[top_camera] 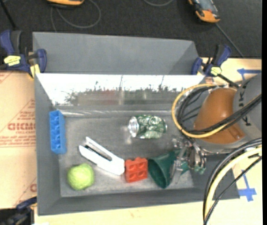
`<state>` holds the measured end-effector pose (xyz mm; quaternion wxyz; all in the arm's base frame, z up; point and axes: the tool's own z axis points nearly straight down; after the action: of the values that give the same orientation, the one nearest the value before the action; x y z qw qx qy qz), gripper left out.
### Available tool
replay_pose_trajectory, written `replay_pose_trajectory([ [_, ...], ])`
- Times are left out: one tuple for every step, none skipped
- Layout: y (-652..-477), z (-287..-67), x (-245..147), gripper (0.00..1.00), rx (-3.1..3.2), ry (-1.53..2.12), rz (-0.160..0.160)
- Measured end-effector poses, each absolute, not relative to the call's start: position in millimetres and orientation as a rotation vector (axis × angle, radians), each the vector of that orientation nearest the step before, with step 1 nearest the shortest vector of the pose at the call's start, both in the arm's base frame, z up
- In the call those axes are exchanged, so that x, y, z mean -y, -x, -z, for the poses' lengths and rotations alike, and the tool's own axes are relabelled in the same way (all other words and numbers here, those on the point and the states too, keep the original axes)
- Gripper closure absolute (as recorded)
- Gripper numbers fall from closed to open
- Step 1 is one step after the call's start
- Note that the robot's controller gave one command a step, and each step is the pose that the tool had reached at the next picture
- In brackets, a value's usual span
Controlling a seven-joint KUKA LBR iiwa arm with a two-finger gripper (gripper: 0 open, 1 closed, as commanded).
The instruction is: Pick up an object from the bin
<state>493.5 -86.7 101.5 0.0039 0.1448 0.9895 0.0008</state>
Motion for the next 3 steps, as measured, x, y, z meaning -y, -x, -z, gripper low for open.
replay_pose_trajectory([
  [-491.6, -95.1, 89.4, 0.0, -3.124, -0.258, 0.001],
  [-489.1, -96.5, 78.7, 0.0, -3.097, -0.504, 0.005],
  [-488.5, -96.8, 46.2, 0.0, -3.011, -0.889, 0.0],
])
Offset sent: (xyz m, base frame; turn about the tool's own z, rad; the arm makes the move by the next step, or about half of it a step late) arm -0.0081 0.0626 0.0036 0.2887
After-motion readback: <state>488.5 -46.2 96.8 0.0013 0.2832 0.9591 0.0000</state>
